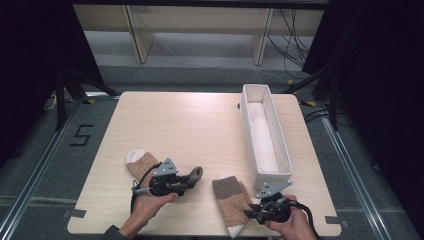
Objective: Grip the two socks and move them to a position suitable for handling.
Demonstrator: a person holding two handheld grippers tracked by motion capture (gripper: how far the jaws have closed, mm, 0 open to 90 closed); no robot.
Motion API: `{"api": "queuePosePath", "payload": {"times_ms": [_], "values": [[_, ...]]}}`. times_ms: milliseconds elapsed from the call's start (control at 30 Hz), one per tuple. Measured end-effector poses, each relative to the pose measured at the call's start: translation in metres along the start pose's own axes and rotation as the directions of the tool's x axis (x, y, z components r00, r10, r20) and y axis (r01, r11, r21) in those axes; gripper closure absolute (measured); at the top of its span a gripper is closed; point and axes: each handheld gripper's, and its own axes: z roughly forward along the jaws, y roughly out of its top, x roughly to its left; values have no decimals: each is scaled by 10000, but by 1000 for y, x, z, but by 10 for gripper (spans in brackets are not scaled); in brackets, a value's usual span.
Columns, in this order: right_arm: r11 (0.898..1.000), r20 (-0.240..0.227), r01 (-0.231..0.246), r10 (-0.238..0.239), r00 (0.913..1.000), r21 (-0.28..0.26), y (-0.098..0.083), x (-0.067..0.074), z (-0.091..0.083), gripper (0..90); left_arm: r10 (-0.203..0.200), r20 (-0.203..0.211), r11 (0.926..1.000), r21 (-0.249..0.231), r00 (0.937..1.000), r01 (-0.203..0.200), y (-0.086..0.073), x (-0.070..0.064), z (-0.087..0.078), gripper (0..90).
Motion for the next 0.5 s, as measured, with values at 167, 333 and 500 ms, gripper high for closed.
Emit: {"api": "queuePosePath", "payload": {"times_ms": [167, 333, 500], "values": [[9999, 3, -105, 105, 9999, -54, -9, -5, -2, 718, -60, 216, 9995, 304, 9997, 53, -3, -5, 17, 701], [9992, 85, -275, 277, 9996, -307, -8, -6, -6, 648, -125, 509, 9996, 277, 9986, 111, 2, -8, 17, 586], [9940, 112, -378, 391, 9992, -1031, -3, -5, -18, 629, -97, 324, 9998, -151, 9994, 102, 9, 1, -6, 569]]}}
